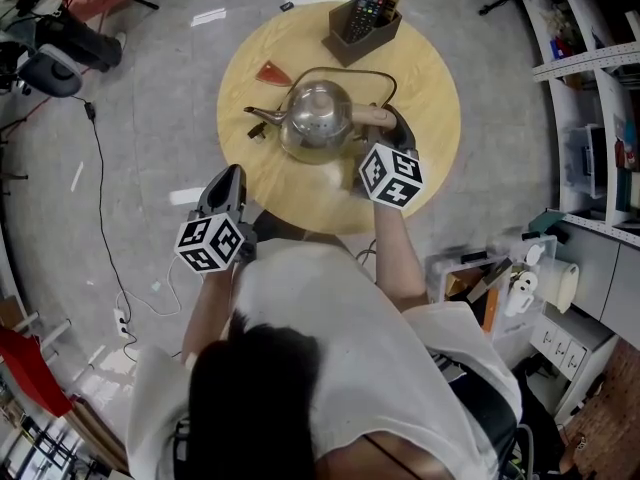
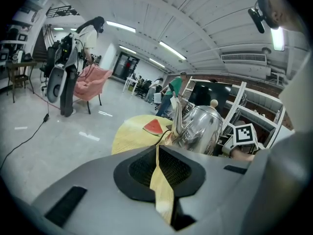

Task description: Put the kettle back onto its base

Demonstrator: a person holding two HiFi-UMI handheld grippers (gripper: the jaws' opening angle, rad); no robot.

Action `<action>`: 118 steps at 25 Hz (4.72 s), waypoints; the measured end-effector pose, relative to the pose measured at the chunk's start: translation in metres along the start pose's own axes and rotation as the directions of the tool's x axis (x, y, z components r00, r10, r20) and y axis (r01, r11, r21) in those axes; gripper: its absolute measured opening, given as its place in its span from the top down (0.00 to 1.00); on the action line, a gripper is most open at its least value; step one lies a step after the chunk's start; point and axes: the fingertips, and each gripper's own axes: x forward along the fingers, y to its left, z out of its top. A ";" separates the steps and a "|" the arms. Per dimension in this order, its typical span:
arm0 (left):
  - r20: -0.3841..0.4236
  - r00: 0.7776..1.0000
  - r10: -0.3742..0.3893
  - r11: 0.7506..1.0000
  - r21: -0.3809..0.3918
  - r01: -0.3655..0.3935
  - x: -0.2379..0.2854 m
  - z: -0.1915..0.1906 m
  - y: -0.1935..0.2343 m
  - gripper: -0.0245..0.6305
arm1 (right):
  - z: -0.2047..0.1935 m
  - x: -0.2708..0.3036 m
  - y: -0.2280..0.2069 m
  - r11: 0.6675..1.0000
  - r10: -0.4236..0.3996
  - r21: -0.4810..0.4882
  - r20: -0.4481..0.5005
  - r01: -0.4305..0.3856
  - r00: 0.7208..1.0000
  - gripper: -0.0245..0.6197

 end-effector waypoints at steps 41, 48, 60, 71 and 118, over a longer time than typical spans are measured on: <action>-0.005 0.999 -0.033 0.999 0.000 0.033 0.011 0.003 -0.011 0.90 | -0.012 -0.013 0.004 0.988 0.020 -0.152 -0.025 -0.023 0.999 0.79; -0.013 0.999 -0.038 0.999 -0.003 0.038 0.014 0.004 -0.010 0.90 | -0.012 -0.012 0.004 0.989 0.022 -0.147 -0.023 -0.025 0.999 0.78; -0.032 0.998 -0.059 0.998 0.000 0.059 0.019 0.002 -0.014 0.90 | -0.014 -0.022 -0.003 0.986 -0.008 -0.168 -0.026 0.003 1.000 0.60; -0.044 0.995 -0.086 0.996 0.008 0.086 0.026 0.000 -0.023 0.90 | -0.015 -0.037 0.001 0.983 0.003 -0.181 -0.044 -0.011 0.999 0.58; 0.020 0.919 -0.395 0.912 0.128 0.389 -0.026 0.006 -0.162 0.90 | 0.007 -0.179 0.073 0.977 0.212 -0.029 0.017 -0.211 0.977 0.82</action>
